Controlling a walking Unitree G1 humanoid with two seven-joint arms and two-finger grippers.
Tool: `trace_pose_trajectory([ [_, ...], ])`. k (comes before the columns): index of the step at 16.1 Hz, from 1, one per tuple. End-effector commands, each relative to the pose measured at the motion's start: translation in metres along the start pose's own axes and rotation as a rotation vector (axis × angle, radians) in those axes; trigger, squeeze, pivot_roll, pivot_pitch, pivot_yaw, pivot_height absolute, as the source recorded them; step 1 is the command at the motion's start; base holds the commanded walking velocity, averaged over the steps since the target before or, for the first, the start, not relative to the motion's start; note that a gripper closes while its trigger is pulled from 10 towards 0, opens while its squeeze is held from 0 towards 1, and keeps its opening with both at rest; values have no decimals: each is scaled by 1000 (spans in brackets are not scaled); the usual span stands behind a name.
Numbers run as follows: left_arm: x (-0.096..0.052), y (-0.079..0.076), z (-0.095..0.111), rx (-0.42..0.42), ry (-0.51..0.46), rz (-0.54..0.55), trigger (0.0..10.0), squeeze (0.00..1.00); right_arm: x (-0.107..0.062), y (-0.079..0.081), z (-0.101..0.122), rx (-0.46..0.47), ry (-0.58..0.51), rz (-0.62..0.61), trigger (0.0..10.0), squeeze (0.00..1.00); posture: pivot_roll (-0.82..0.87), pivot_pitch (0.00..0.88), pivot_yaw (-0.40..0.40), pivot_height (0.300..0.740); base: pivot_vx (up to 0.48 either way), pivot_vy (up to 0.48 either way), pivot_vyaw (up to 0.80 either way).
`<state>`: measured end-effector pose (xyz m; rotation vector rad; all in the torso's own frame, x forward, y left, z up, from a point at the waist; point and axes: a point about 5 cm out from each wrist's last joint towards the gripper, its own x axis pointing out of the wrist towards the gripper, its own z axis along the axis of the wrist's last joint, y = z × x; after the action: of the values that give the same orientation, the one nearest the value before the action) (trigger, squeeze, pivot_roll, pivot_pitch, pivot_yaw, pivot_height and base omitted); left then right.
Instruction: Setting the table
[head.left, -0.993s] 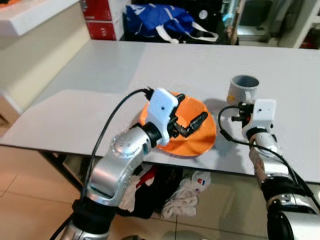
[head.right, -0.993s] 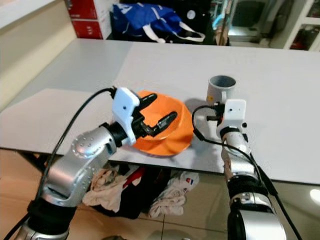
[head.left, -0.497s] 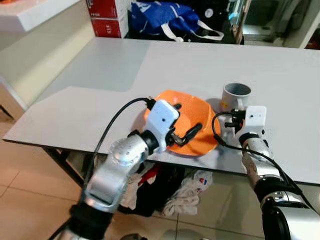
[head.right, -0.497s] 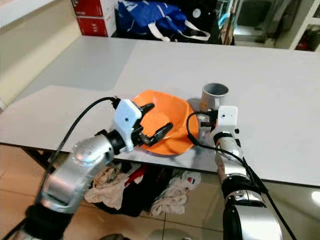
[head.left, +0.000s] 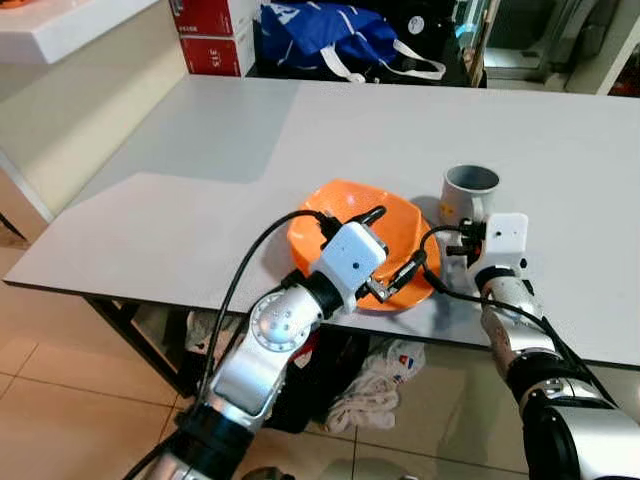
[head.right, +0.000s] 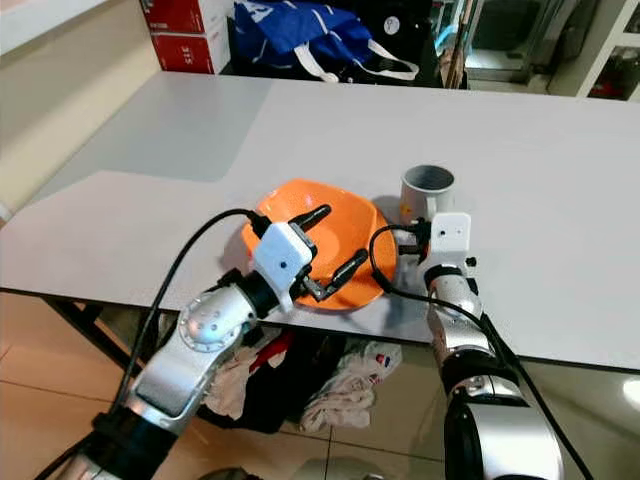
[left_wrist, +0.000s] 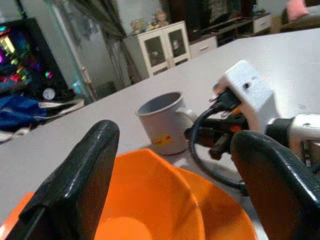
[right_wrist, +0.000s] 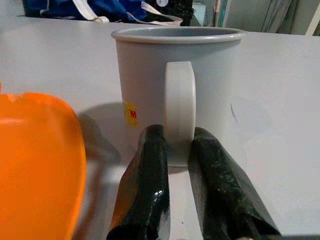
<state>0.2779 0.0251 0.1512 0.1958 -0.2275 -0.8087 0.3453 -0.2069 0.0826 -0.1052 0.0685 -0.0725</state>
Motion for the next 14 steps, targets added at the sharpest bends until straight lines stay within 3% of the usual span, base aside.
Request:
trace_pose_trajectory([
  [1,3,6,-8,-59,35,53,10000,0,3,0,4,-13,-4,-4,9804,0,80,55,49,740,0,0,0],
  [3,6,5,-17,-137,90,42,10000,0,4,1,5,-12,-4,-5,10000,0,71,57,54,740,0,0,0],
  [5,7,-1,-22,-207,127,-45,10000,0,4,1,5,-13,-5,-5,10000,0,65,59,55,740,0,0,0],
  [10,11,-4,-19,-276,154,-129,10000,0,4,2,4,-18,-7,0,10000,0,56,60,53,740,0,0,0],
  [11,12,-3,-17,-289,153,-138,10000,0,2,2,2,-15,-2,-2,10000,788,55,60,53,740,0,0,0],
  [12,12,-3,-15,-291,151,-148,10000,0,2,3,1,-13,3,-2,10000,1000,56,59,54,740,0,0,0],
  [14,12,-2,-12,-288,143,-151,10000,0,1,6,-1,-5,9,5,10000,1000,58,57,53,740,0,0,0],
])
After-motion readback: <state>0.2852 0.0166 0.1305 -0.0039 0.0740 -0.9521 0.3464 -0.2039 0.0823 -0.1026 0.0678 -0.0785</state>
